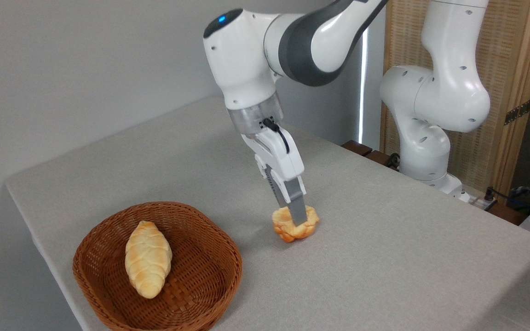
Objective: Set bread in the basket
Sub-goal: 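Lift the bun and carry it over the wicker basket, then lower the bun into the basket beside the long roll and release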
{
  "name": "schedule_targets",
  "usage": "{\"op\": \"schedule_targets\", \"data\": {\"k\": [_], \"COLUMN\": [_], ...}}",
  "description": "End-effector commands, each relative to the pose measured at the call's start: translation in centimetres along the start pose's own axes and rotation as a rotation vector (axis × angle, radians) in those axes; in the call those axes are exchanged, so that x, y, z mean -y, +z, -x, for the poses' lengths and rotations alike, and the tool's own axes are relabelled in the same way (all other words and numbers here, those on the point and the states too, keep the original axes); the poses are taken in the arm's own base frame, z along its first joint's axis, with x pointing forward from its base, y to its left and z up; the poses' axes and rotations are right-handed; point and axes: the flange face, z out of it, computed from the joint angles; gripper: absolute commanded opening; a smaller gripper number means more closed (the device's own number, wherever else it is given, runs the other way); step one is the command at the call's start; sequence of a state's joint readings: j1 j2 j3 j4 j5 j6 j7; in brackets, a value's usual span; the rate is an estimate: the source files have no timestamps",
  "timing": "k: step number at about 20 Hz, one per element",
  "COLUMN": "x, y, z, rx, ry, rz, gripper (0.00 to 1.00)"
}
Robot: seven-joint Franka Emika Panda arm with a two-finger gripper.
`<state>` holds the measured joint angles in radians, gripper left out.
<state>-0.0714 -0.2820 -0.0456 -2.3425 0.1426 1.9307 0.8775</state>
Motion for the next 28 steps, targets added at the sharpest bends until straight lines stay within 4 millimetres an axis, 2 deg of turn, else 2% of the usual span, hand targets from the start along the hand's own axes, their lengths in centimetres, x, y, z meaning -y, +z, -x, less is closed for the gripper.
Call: {"op": "schedule_targets", "data": {"k": [1,4,6,8,9,11,13,14,15,19,25,27,28], "x": [1.2,2.8,3.7,5.2,5.9,7.2,8.0,8.4,8.8,9.2,9.2,9.1,9.1], "y": [-4.4,-8.4,-9.8,-10.1,-9.9,-9.3,-8.3,-7.8,-7.3,-6.5,-6.5,-7.0,-8.1], "z": [0.2,-0.1,-0.8,-0.9,-1.0,-1.7,-2.3,-2.2,-2.0,-2.3,-2.3,-2.3,-2.1], "rx": [-0.086,-0.229,-0.333,-0.393,-0.41,-0.441,-0.453,-0.447,-0.443,-0.44,-0.442,-0.455,-0.469], "ry": [-0.021,-0.072,-0.105,-0.132,-0.142,-0.151,-0.16,-0.163,-0.173,-0.174,-0.182,-0.234,-0.272], "rz": [-0.062,-0.117,-0.155,-0.223,-0.246,-0.29,-0.304,-0.3,-0.294,-0.293,-0.289,-0.285,-0.285], "gripper": [0.4,0.4,0.4,0.46,0.52,0.56,0.87,0.9,0.98,1.0,1.0,1.0,1.0]}}
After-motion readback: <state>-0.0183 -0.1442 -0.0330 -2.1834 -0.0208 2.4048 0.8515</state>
